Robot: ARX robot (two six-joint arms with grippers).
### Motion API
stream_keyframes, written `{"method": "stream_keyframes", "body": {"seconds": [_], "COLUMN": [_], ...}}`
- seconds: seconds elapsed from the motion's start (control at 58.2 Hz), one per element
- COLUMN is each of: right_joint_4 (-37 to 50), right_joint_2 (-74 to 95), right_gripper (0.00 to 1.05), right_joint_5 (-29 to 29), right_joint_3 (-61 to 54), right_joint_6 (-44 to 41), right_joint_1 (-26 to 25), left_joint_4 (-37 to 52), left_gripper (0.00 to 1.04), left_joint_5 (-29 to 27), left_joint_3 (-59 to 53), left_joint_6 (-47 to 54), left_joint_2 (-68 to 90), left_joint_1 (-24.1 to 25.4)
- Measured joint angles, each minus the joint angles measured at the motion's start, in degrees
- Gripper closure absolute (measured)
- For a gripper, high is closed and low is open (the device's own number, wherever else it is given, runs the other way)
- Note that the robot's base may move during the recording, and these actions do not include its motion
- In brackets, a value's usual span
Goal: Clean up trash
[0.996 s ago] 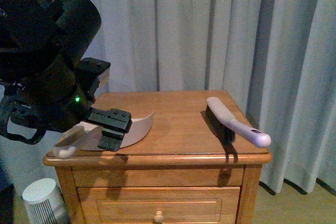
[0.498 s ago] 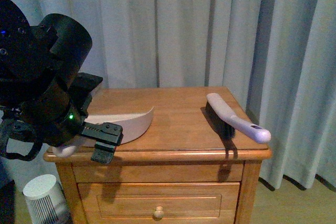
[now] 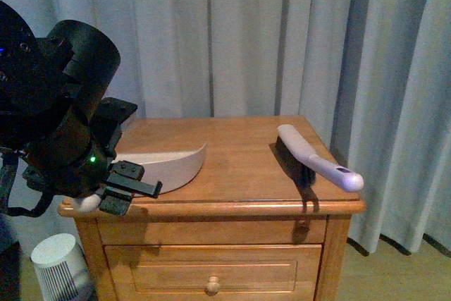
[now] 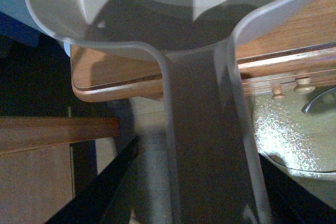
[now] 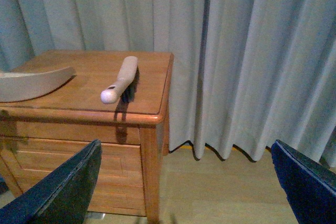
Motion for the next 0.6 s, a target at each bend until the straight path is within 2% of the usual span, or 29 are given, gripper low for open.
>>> {"method": "stream_keyframes", "body": {"seconds": [0.069,0.12,0.378,0.601], "right_joint_4": [0.0,0.0,0.0,0.0], "right_joint_2": [0.0,0.0,0.0,0.0], "right_gripper": [0.07,0.07,0.07,0.07], "right_joint_5": [0.0,0.0,0.0,0.0], "right_joint_3": [0.0,0.0,0.0,0.0], "right_joint_6": [0.0,0.0,0.0,0.0], "right_joint_1": [0.0,0.0,0.0,0.0], "left_joint_4": [0.0,0.0,0.9,8.5], "left_gripper": [0.72,0.77,0.78,0.78], "left_joint_5": [0.3,0.3,1.6,5.1], "left_joint_3": [0.0,0.0,-0.5,-5.4], "left_joint_6": [0.1,0.2,0.4,3.9], "left_joint_2": [0.0,-0.1,-3.1,-14.2], "left_joint_1": [0.0,0.0,0.3,0.2]}}
